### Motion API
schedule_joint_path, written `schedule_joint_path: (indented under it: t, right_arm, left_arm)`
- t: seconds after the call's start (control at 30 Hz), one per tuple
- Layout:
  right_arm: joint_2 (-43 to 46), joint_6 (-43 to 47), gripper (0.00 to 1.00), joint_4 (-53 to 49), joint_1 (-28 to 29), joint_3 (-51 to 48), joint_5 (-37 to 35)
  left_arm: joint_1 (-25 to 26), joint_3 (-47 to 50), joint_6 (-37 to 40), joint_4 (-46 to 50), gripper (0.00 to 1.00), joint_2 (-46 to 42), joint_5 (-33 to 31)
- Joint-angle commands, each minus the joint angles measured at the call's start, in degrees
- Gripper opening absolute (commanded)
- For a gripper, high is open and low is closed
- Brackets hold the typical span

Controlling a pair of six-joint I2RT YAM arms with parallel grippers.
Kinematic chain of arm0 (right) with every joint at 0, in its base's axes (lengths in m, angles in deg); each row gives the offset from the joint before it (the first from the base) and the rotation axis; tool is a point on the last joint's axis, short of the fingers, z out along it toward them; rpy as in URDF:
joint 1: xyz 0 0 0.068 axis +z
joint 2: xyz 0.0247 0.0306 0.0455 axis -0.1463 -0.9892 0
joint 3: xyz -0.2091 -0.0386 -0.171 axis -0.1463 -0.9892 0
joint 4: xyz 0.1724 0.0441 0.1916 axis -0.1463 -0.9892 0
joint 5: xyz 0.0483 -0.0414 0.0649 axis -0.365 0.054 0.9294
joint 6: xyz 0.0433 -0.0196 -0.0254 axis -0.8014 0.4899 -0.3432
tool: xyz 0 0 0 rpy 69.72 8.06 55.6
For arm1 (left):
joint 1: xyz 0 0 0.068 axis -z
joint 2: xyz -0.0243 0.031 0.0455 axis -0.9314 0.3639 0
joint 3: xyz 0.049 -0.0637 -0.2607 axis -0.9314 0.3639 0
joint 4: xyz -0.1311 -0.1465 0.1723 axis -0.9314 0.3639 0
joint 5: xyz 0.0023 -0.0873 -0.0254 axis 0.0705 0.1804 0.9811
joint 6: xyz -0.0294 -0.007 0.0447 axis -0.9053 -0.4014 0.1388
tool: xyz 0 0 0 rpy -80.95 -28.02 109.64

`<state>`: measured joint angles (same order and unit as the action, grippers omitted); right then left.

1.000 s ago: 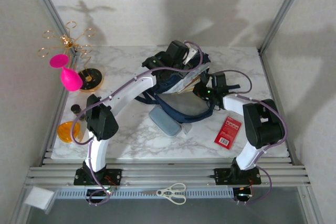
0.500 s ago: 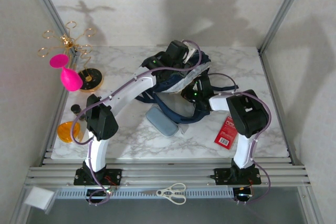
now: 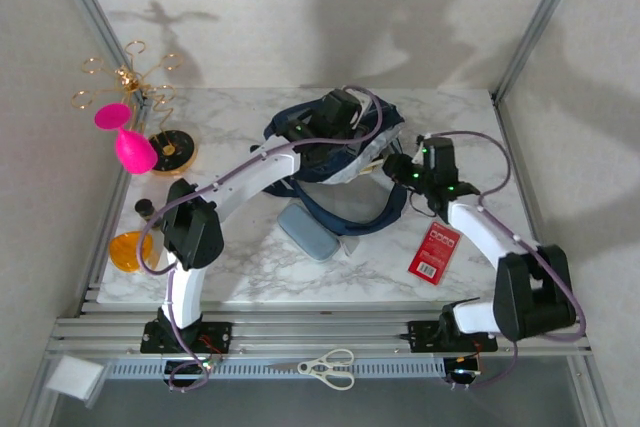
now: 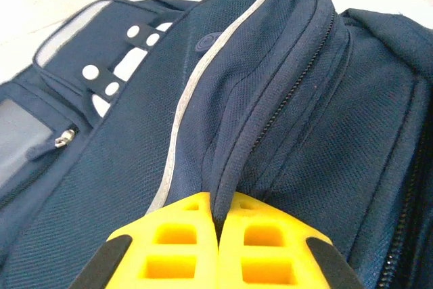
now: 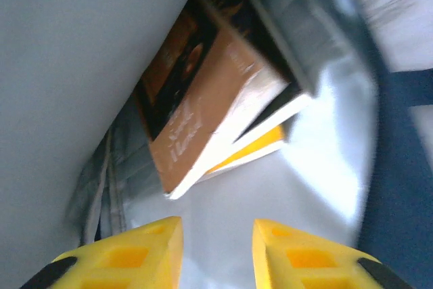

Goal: Pack the student bag
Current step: Close the student bag at the center of the table, then rotate the student bag at the top-center of the table.

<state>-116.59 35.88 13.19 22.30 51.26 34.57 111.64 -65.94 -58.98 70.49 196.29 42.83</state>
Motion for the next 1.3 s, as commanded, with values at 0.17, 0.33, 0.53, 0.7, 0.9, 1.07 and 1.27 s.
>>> schedule_joint_path:
  t: [0.17,0.33,0.53,0.7,0.9,1.07,1.27]
  right_arm:
    - [6.2,4.5,0.38,-15.5,-8.9,2.6,-0.2]
    - [4.5,6.5,0.40,-18.6,-8.9,6.6,0.7]
    - [4.3,7.3,0.43,-21.3,-8.7,9.5,2.5]
    - [3.9,7.8,0.46,-25.5,-4.6,12.6,-0.4]
    - [2.3,3.7,0.50,-29.3,9.3,13.2,-10.8]
    - [-2.4,-2.5,0.53,-24.3,20.0,8.4,-13.0]
    - [-9.0,-3.4,0.57,-20.6,22.6,6.0,-14.7]
  left_arm:
    - [3.9,0.4,-15.7,-11.7,0.00,3.8,1.0]
    - [4.4,-0.7,-16.4,-11.7,0.00,6.8,2.2]
    - [3.2,1.8,-15.6,-9.3,0.48,2.3,7.5]
    - [-1.0,17.2,-21.1,-18.3,0.57,-10.4,13.8]
    - [-6.0,35.7,-27.2,-23.4,0.58,-23.0,12.4]
    - [-8.5,46.6,-31.8,-26.8,0.60,-28.7,9.8]
    - [-11.9,53.7,-33.8,-26.8,0.61,-31.7,8.2]
